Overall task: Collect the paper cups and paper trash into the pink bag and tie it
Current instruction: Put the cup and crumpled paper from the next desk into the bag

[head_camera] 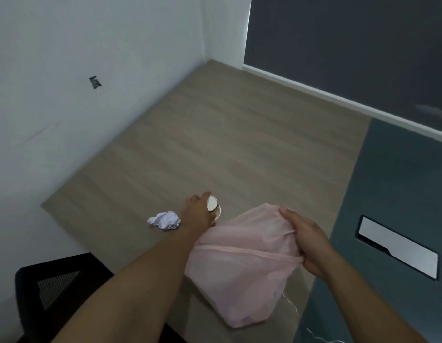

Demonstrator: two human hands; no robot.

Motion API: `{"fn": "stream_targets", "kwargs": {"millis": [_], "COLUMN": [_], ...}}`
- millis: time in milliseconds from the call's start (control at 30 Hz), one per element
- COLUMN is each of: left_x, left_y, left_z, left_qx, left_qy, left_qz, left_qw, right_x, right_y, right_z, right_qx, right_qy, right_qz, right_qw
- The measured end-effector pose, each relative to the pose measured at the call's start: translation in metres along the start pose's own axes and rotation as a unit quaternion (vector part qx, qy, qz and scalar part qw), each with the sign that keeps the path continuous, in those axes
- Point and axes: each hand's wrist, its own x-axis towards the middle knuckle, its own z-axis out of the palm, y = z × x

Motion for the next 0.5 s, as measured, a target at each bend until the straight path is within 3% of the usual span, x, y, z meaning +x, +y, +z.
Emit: {"fn": "stream_targets", "kwargs": {"millis": [100,167,267,367,500], "left_x": [-0.001,-0.002,-0.022,-0.059,-0.106], "left_y": [-0.005,-0.001,0.020,0.038,0.023], "left_z": [0.002,-0.008,-0.043,-0.083,-0.099], "left_qx": [-0.038,-0.155,-0.411,-0.545,-0.510], "left_qy": [0.028,0.079,0.104,0.002,-0.179], "left_qz": [-0.016,-0.040,-0.081,-0.015,0.056], "left_qw": [0.999,0.984,0.902,0.838,0.839], "right_x": [-0.003,-0.001,-0.002,-0.013,-0.026], "right_y": [0.002,0.004,0.002,-0.008,-0.014], "right_z": [-0.002,-0.005,-0.002,0.008,0.021], "right_qx": [-0.003,0.006,0.041,0.081,0.113], "right_qy": [0.003,0.013,0.033,0.061,0.089], "right_qz": [0.004,0.002,0.016,0.020,0.009], "right_qw": [1.000,1.000,0.998,0.995,0.990]}}
